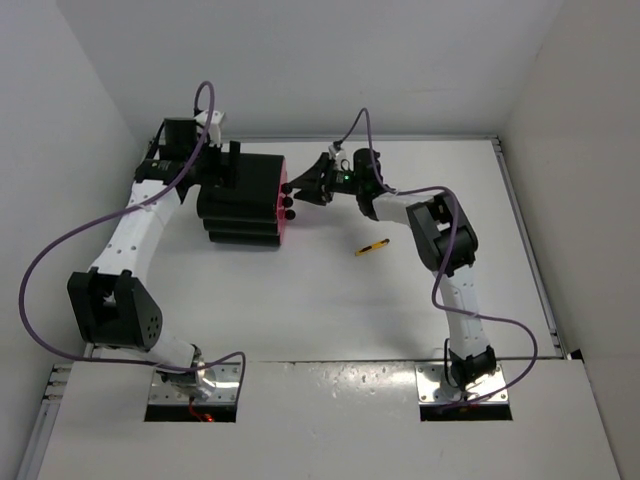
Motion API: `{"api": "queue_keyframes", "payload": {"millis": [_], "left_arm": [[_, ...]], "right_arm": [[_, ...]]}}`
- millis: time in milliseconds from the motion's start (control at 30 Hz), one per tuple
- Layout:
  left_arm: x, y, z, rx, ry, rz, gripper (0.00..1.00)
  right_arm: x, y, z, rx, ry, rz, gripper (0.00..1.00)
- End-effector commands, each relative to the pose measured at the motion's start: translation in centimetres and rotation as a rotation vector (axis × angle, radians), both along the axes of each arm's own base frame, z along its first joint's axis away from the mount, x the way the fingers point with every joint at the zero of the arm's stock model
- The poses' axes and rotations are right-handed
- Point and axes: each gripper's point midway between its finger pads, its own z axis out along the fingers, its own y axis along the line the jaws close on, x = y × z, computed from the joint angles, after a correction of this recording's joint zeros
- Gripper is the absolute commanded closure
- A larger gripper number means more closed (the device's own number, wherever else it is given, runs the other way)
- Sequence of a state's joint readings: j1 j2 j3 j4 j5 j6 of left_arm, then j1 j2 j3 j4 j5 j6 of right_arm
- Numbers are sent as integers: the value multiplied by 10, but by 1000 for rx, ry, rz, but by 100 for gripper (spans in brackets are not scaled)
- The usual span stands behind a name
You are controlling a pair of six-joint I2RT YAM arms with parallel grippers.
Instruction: Sort the tools into containers
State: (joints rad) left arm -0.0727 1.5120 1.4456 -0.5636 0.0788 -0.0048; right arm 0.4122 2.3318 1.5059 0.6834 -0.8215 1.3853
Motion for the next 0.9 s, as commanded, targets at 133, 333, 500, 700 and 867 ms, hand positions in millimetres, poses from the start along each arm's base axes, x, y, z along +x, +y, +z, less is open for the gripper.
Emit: {"api": "queue_keyframes", "payload": {"millis": [133, 333, 500, 700, 867], "left_arm": [[4, 2, -11, 20, 8, 8, 0], [4, -2, -31, 12, 62, -9, 0], [4, -2, -42, 14, 90, -9, 0], [2, -2, -46, 15, 99, -9, 0], [1, 7, -50, -1, 111, 25, 0]], "right_arm": [[0, 21, 45, 88, -123, 37, 43], [2, 22, 47, 95, -140, 38, 49], [1, 21, 45, 98, -146, 38, 63], [-5, 8, 36, 101, -137, 31, 77], [-12, -16, 35, 102, -129, 20, 85]]}}
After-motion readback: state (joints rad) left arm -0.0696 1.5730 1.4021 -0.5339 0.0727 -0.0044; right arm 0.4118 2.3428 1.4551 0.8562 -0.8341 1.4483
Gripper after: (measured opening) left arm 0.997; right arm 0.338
